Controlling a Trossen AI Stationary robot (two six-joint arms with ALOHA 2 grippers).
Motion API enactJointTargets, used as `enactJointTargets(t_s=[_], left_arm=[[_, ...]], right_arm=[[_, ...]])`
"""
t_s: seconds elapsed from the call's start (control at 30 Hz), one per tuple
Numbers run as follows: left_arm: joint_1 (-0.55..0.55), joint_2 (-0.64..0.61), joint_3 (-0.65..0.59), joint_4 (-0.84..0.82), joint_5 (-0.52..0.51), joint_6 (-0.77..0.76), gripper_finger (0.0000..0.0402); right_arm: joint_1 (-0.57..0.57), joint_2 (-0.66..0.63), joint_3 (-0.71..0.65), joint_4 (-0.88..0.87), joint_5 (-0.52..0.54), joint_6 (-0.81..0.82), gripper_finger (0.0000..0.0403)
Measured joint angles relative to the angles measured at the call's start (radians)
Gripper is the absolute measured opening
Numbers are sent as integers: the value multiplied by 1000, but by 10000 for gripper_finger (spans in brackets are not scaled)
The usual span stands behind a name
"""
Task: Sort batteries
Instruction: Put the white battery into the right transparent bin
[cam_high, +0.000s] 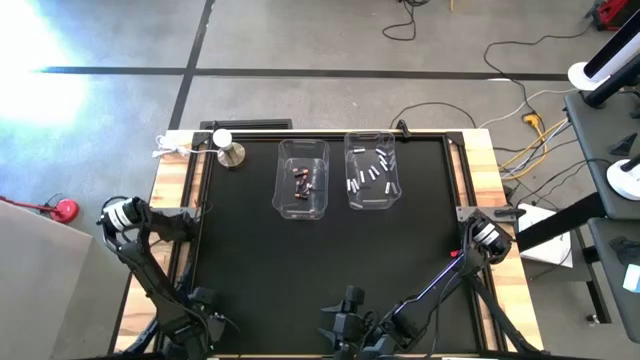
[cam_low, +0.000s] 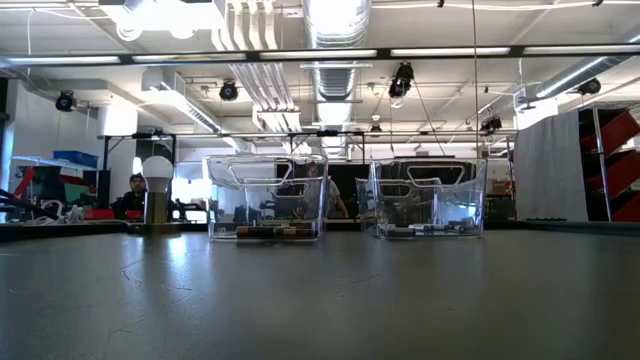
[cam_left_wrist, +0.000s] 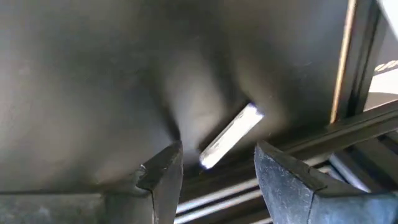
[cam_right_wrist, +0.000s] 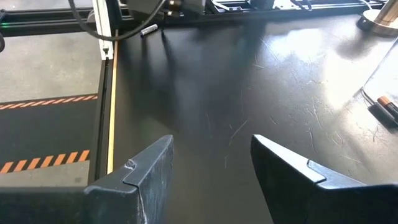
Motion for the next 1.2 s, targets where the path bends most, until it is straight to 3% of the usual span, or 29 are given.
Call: enactJointTargets(t_s=[0.3,0.73,0.87,0.97,1.1,1.2], left_arm=[[0,44,5,37,-12,12,170],[3,45,-6,-13,-143,29,34],[14,46,1,-28,-194,8,11],[28,48,16,-49,-319,2,12],[71,55,35,-30,-627,0,25],[121,57,37,28,-790,-5,28]], right_arm=[[0,0,0,-13,0,0,207],[1,-1,0,-48,-8,26,198],[5,-1,0,-64,-8,25,192],[8,-3,0,-84,-8,22,187],[10,-16,0,-106,-7,21,180],[12,-26,0,-117,-8,13,174]])
